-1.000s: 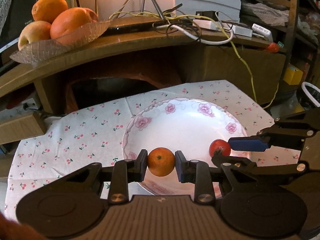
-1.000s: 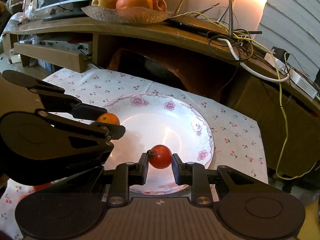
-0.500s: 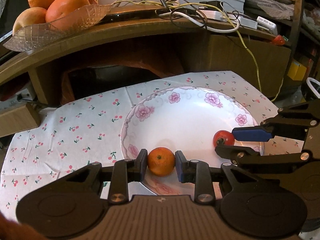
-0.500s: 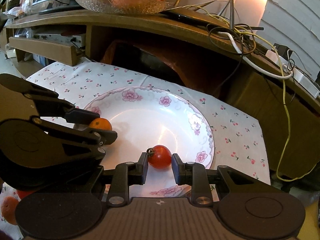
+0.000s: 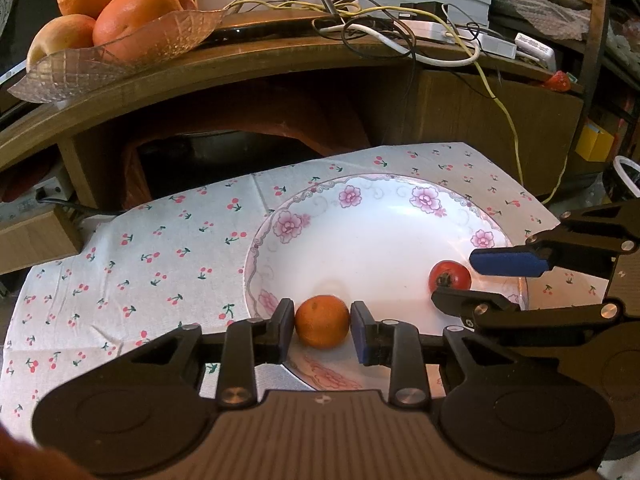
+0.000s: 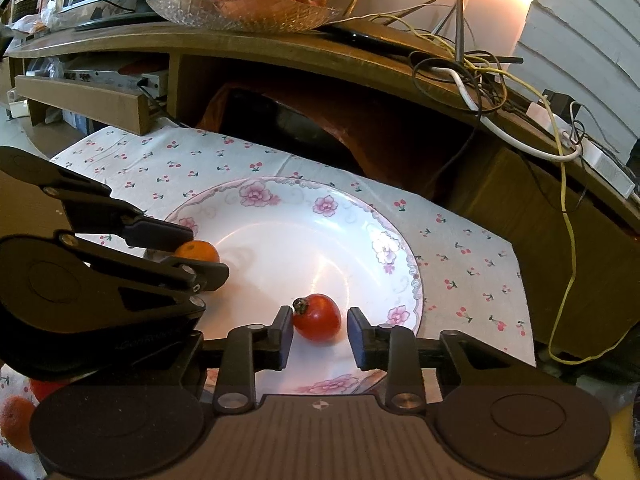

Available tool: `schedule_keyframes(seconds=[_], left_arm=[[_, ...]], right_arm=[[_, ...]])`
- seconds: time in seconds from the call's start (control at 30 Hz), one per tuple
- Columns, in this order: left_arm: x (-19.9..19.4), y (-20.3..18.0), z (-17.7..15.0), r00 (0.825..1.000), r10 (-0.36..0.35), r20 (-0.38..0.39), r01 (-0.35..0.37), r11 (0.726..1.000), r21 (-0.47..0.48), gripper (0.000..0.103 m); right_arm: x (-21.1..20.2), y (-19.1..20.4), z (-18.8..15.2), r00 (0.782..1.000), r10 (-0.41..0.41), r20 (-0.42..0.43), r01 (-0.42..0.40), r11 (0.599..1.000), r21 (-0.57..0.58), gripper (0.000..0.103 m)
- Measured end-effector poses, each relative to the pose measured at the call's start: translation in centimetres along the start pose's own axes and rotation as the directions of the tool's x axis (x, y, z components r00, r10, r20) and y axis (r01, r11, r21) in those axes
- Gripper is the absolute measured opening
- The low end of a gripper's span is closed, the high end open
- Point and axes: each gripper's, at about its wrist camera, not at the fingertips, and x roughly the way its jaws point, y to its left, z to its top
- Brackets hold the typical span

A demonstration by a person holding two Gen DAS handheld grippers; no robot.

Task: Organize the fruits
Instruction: 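Open left tool releasing the orange while right tool releases the tomato in the bowl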

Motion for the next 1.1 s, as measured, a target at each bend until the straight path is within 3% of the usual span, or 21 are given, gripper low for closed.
schedule_keyframes(seconds=[0.4, 0.7, 0.83, 1.1], left_arm=[[-0.9, 0.2, 0.2, 1.0, 0.028, 0.008, -0.028, 1.0, -0.004, 0.041], [-1.0, -0.1, 0.4, 0.999, 0.045, 0.0, -0.045, 0.999, 0.001, 0.044], [-1.1, 0.3, 0.5, 0.998, 0.063, -0.008, -0.063, 0.998, -0.026, 0.054], [-2.6, 1.5, 0.8, 0.999, 0.049, 0.024, -0.047, 0.996, -0.079, 0.057]], right_arm=[[-0.6, -0.7, 0.1, 1.0, -0.014, 0.019, 0.013, 0.999, 0.029, 0.051], [-0.6, -1.0, 0.0, 1.0, -0.009, 0.012, 0.008, 0.999, 0.05, 0.056], [-0.6, -1.3, 0.0, 1.0, -0.005, 0.01, 0.004, 0.997, 0.072, 0.06], [-1.2, -2.0, 0.3, 0.999, 0.025, 0.02, -0.027, 0.993, 0.112, 0.061]])
